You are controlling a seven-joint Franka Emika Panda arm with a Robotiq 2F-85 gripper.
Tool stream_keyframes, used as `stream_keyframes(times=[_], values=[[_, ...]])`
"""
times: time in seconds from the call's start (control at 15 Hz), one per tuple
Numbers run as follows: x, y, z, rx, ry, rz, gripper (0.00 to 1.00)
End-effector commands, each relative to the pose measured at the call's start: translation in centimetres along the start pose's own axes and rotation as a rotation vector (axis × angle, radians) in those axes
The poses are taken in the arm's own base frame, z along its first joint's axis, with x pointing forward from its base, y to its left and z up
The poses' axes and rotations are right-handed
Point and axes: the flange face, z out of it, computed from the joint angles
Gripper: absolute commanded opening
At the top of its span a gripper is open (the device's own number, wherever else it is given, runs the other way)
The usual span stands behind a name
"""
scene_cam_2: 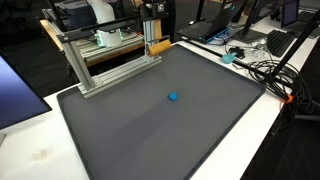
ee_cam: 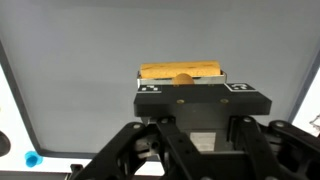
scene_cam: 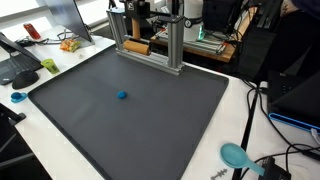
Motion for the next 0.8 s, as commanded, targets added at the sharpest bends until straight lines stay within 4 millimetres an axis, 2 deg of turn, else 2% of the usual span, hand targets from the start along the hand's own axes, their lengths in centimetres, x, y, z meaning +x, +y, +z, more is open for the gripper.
stream_keyframes(times=[0.0, 0.07, 0.4, 0.73], values=[[0.0, 0.0, -0.1, 0.0, 0.0, 0.0, 0.47], [0.0, 0.0, -0.1, 0.0, 0.0, 0.0, 0.22], [2.7, 0.7, 1.3, 0.022, -0.006, -0.04, 0.22], [6.2, 1.8, 2.6, 0.033, -0.006, -0.097, 0.22]])
